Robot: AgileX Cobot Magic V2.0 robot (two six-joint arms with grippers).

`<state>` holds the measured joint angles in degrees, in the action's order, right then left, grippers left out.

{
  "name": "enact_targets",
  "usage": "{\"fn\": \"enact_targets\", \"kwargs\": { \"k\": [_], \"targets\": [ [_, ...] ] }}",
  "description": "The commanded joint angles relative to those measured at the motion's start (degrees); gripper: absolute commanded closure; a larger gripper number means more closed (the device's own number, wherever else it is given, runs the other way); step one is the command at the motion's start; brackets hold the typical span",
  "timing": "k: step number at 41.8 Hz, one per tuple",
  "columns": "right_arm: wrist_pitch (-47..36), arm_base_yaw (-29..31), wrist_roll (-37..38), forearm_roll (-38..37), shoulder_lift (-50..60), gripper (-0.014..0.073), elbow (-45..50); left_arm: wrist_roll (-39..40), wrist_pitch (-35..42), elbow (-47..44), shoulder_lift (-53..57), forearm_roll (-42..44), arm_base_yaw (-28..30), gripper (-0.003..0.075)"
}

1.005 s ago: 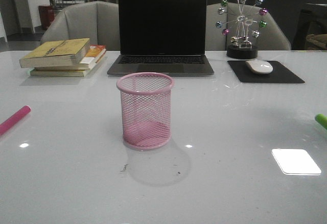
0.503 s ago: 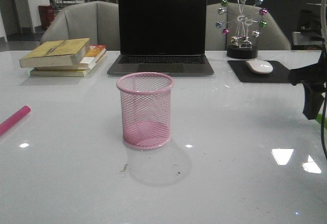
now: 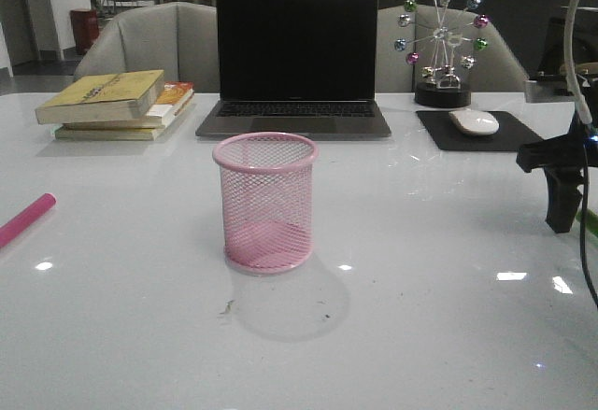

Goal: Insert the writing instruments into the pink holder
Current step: 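Carry the green marker with the right gripper above the pink holder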

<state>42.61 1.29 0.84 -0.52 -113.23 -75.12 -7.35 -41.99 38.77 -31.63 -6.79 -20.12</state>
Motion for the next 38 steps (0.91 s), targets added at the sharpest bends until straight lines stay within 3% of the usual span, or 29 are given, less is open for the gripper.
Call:
{"fn": "enact_targets", "kwargs": {
  "k": [1, 10, 18, 24, 31, 38],
  "targets": [
    [0.3, 0.2, -0.1, -0.7, 2.6, 0.0222, -1.7, 0.2, 4.0, 1.7, -0.5, -1.1, -0.4, 0.0215],
    [1.0, 0.2, -0.1, -0.7, 2.7, 0.0380, -1.7, 0.2, 4.0, 1.7, -0.5, -1.1, -0.4, 0.0215],
    [1.4, -0.2, -0.1, -0.2, 6.1, 0.0398, -1.4, 0.2, 4.0, 1.7, -0.5, -1.1, -0.4, 0.0215],
    [-3.4, -3.6, -0.8, 2.9, 14.0, 0.0398, 0.4, 0.2, 4.0, 1.7, -0.5, -1.1, -0.4, 0.0215],
    [-21.3, -13.0, -1.9, 5.4, 25.3, 0.0398, 6.8, 0.2, 4.0, 1.7, -0.5, -1.1, -0.4, 0.0215],
    [-47.8, -25.1, -1.9, 5.4, 32.9, 0.0398, 15.2, 0.2, 4.0, 1.7, -0.5, -1.1, -0.4, 0.0215]
  ]
}}
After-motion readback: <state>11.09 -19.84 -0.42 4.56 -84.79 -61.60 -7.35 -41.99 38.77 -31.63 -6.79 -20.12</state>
